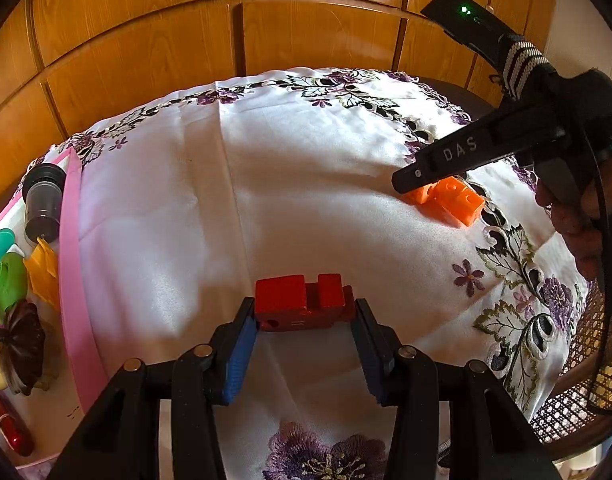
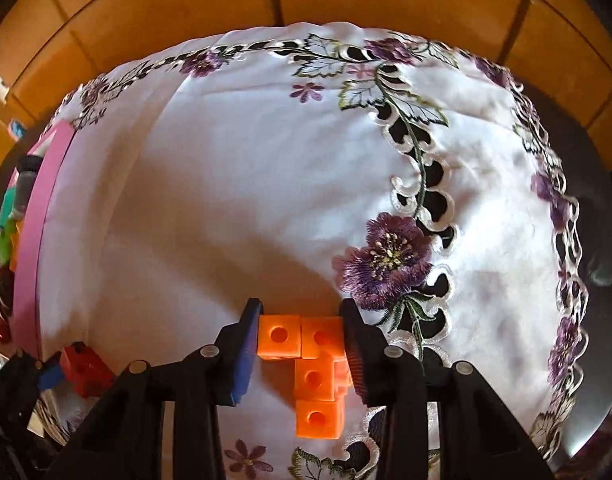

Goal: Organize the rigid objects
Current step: 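Grasp the orange cube cluster with the right tool while the left tool holds the red block, then carry the red block into the tray and open the left tool while the right tool holds the cubes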

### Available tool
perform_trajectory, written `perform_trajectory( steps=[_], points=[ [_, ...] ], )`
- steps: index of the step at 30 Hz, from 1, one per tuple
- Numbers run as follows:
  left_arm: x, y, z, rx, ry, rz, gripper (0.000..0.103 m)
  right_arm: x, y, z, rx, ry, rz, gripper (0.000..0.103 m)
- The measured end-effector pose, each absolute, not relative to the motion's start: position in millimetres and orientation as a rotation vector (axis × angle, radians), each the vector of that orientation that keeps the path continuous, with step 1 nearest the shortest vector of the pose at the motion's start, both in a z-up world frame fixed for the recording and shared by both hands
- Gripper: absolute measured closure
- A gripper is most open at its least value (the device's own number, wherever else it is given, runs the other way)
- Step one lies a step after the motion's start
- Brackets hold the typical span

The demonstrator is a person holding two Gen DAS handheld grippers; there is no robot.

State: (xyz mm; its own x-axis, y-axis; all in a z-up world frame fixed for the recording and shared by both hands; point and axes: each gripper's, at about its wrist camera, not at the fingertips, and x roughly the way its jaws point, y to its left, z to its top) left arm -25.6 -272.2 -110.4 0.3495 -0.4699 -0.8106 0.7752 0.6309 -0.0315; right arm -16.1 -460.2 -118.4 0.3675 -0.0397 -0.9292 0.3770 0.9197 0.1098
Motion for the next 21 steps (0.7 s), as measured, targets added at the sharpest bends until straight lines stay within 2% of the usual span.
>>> perform_trajectory(
  steps=[4, 21],
  points=[
    [-24.2, -272.4, -110.7, 0.392, 0.894, -0.832, 0.055, -10.8, -451.3, -122.4, 0.270, 1.182, -0.272, 0.062],
    [-25.2, -271.9, -105.3, 0.379, 0.882, -0.822, 0.055, -8.9, -420.9, -124.6, 0.119, 1.152, -0.266, 0.064]
  ],
)
